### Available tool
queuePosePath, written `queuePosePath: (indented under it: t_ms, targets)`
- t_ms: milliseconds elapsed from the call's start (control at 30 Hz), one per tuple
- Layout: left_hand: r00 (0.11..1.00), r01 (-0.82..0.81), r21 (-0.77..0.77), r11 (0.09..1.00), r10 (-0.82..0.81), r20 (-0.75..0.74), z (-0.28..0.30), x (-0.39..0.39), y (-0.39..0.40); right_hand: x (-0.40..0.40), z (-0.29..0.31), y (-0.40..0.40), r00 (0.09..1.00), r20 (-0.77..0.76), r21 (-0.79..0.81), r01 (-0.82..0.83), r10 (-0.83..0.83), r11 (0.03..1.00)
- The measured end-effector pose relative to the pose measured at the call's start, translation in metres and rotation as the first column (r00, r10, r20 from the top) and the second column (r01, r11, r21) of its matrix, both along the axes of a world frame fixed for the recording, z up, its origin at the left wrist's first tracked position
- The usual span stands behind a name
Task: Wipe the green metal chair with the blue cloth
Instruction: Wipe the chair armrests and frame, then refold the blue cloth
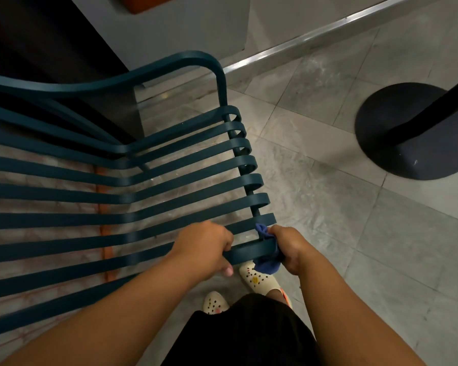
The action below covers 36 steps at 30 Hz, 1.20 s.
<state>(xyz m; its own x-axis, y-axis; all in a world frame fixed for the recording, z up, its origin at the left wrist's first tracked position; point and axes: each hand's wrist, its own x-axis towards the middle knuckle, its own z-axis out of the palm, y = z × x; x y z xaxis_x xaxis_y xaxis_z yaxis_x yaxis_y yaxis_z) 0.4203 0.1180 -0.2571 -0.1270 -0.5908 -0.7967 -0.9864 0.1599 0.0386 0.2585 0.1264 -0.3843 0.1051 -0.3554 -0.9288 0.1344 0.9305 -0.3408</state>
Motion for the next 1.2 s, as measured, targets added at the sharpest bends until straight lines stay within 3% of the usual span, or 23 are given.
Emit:
queuePosePath:
  t_ms: [233, 333, 500, 567, 633, 700, 733, 767, 800, 867, 900, 967, 1033, 1100, 1200]
  targets:
    - [0.994, 0.107, -0.056, 0.993, -0.105, 0.044, -0.011, 0.001, 0.001, 0.003, -0.031, 0.006, 0.975, 0.04, 0.158, 0.212, -0.221, 0.964]
    - [0.997, 0.081, -0.11, 0.991, -0.08, 0.015, -0.013, 0.004, 0.004, 0.007, -0.036, 0.008, 0.964, -0.012, 0.125, 0.265, -0.266, 0.956]
    - [0.999, 0.025, -0.122, 0.992, -0.02, 0.036, -0.007, 0.002, 0.009, 0.005, 0.013, 0.009, 0.955, -0.031, 0.088, 0.295, -0.294, 0.951]
    - [0.999, -0.007, -0.135, 0.991, 0.012, 0.032, -0.004, 0.002, 0.013, 0.016, 0.04, 0.014, 0.981, -0.096, 0.037, 0.173, -0.168, 0.984]
    - [0.999, -0.03, -0.151, 0.988, 0.033, 0.018, -0.001, 0.004, 0.017, 0.031, 0.058, 0.02, 0.925, -0.346, -0.096, -0.2, 0.155, 0.975]
    - [0.997, -0.08, -0.157, 0.984, 0.079, -0.013, 0.004, 0.007, 0.023, 0.041, 0.083, 0.023, 0.644, -0.589, -0.132, -0.673, 0.489, 0.728]
    - [0.991, -0.131, -0.17, 0.977, 0.126, -0.04, 0.007, 0.009, 0.027, 0.045, 0.098, 0.022, 0.548, -0.627, -0.139, -0.778, 0.554, 0.612]
    - [0.976, -0.212, -0.184, 0.96, 0.199, -0.086, 0.012, 0.012, 0.03, 0.047, 0.113, 0.021, 0.556, -0.611, -0.196, -0.796, 0.564, 0.572]
    - [0.945, -0.314, -0.179, 0.932, 0.289, -0.152, 0.016, 0.019, 0.032, 0.046, 0.127, 0.019, 0.628, -0.544, -0.279, -0.76, 0.555, 0.587]
    - [0.827, -0.515, -0.078, 0.854, 0.471, -0.306, 0.029, 0.042, 0.031, 0.047, 0.153, 0.012, 0.918, -0.12, -0.403, -0.392, 0.377, 0.827]
    - [0.736, -0.602, 0.035, 0.798, 0.571, -0.364, 0.039, 0.057, 0.03, 0.047, 0.165, 0.008, 0.957, 0.163, -0.343, -0.173, 0.24, 0.923]
    - [0.427, -0.737, 0.36, 0.572, 0.807, -0.409, 0.063, 0.088, 0.024, 0.049, 0.181, -0.006, 0.826, 0.564, -0.164, 0.099, 0.01, 0.981]
    - [0.059, -0.685, 0.65, 0.329, 0.914, -0.4, 0.086, 0.113, 0.023, 0.053, 0.204, -0.018, 0.657, 0.753, -0.075, 0.117, -0.021, 0.99]
    - [-0.141, -0.595, 0.761, 0.258, 0.899, -0.414, 0.106, 0.126, 0.023, 0.061, 0.22, -0.028, 0.571, 0.821, -0.082, 0.111, 0.004, 0.99]
    - [-0.313, -0.551, 0.789, 0.274, 0.808, -0.499, 0.132, 0.13, 0.026, 0.075, 0.239, -0.036, 0.594, 0.789, -0.24, 0.063, 0.157, 0.969]
